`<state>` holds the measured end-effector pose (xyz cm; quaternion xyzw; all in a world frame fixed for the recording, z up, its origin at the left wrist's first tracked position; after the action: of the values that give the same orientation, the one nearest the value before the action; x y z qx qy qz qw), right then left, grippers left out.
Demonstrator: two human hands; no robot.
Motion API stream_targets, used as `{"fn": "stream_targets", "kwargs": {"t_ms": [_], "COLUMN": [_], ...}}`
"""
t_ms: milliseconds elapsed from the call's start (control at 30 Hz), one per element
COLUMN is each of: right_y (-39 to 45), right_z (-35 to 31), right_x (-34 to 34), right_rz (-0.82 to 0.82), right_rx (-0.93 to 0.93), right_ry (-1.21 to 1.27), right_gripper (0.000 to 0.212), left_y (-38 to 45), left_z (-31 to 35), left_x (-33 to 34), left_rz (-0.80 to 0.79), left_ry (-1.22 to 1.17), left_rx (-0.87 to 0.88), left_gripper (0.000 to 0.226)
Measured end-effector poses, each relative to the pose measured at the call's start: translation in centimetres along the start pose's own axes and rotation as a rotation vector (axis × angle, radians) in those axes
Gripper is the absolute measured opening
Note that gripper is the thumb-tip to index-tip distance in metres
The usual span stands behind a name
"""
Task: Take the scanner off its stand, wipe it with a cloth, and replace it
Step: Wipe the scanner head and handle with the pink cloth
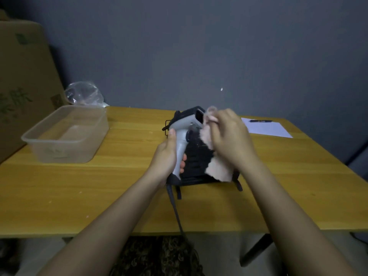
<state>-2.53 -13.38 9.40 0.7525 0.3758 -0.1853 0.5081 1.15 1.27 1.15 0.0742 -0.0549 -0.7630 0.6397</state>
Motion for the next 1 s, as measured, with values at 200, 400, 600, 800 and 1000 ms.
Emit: {"fn": "stream_targets", "kwargs": {"t_ms": [200, 400, 600, 800, 1000], "right_y": [0.0, 0.0, 0.1, -1.0, -1.3], "right_z": [0.4, 0.6, 2.8, 0.0, 1.0], "right_x": [-0.3, -1.0, -3.2, -0.8, -1.4], "right_rz": [0.028, 0.082, 0.210, 0.033, 0.129], "right_rx": [-0.015, -0.052, 0.179, 0.046, -0.132], "right_ry": [0.059, 0.168, 0.367, 0.343, 0.222], "right_gripper": [0.016, 0.015, 0.023, 0.037, 0.039], "left_y": [0.2, 0.1, -0.1, -0.5, -0.5], "left_z": [-0.1, 0.1, -0.6, 0.0, 0.3], "left_x": [0.5, 1.1, 1.3, 2.5, 2.5], "left_rz": [0.001, -0.029, -0.063, -0.147, -0.187], "left_ry": [0.004, 0.013, -0.128, -0.143, -0.183], "left_rx": [0.007, 0.017, -0.065, -0.077, -0.077], "left_gripper": [0.060, 0.059, 0.063, 0.065, 0.064]}}
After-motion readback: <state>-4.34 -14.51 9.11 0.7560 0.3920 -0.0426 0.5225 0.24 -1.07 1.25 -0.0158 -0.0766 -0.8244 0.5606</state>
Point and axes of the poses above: each hand's wrist, its own y-axis towards the middle knuckle, its own x-axis out of the palm, z = x × y, the point moved 4 cm from there along y, towards the middle knuckle, and after that the axes turned 12 degrees about x, right-handed, at the moved point
